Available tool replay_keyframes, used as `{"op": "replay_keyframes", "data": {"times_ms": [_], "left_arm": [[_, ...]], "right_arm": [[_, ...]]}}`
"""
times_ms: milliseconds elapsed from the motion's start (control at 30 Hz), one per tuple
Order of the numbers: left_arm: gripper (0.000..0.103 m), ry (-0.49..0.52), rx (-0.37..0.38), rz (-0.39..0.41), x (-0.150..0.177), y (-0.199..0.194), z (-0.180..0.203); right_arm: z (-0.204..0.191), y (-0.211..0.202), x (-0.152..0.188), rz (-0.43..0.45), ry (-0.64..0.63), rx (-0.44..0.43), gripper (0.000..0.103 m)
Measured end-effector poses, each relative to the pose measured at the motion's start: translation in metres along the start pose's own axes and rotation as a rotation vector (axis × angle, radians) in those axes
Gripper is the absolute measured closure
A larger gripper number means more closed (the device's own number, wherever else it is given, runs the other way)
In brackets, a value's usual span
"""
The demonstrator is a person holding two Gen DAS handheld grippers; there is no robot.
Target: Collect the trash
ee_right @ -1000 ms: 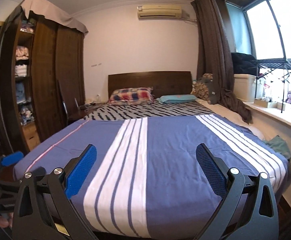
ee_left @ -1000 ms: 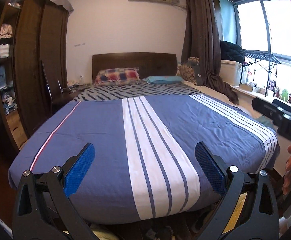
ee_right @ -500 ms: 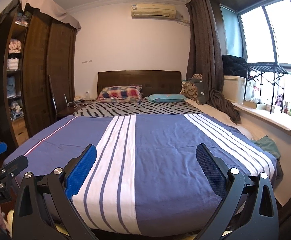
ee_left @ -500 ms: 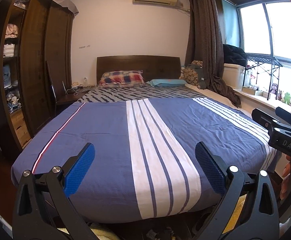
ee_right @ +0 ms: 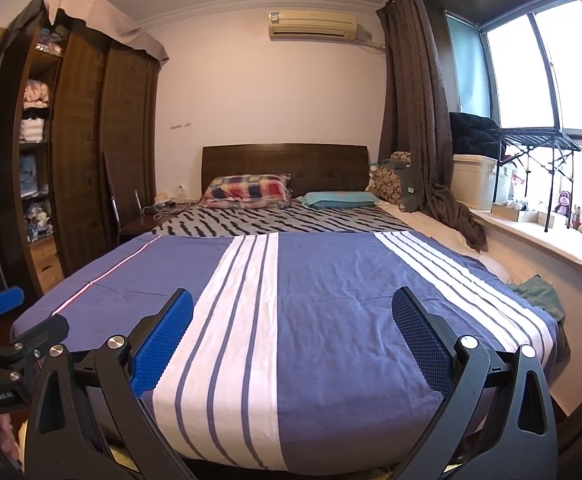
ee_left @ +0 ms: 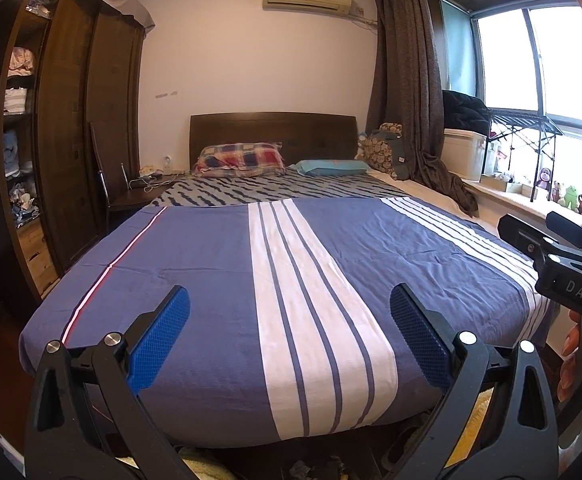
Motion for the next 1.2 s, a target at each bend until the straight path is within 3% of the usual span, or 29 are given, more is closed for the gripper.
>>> {"op": "replay_keyframes", "data": {"times_ms": [633, 1200], "left_arm": [[0.008, 0.007, 0.006, -0.010, 0.0015, 0.0025, 0.0022], [0.008, 0.007, 0.003, -0.009, 0.0028, 0.0026, 0.0011]], "right_arm": [[-0.0085, 0.0061, 0.0054, -0.026, 0.004, -0.054, 0.003], [-0.0033, 0.0086, 0.0078, -0.031, 0.014, -0.039, 0.003]]}}
Point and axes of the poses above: each gripper's, at about its wrist camera, not at the fingertips, and y roughly the way its jaws point, z to its right, x to its underside, the point moved 6 cm from there along y, roughly the way its jaws point, and after that the axes turned 3 degrees about -x, right-handed, at the moved point
